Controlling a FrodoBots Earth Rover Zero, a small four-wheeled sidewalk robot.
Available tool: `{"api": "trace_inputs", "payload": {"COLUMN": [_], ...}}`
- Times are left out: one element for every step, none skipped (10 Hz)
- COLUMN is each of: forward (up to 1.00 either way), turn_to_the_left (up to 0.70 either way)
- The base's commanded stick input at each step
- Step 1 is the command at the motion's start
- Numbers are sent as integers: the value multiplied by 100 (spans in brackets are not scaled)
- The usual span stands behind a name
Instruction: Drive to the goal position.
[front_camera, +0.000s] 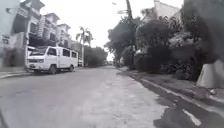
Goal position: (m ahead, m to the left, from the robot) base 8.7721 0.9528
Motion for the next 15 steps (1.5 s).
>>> {"api": "trace_inputs", "payload": {"forward": [50, 50, 50, 50, 50, 50, 50, 50, 50, 50, 50, 50, 50, 50, 50], "turn_to_the_left": [0, 0, 0, 0, 0, 0, 0, 0, 0, 0, 0, 0, 0, 0, 0]}}
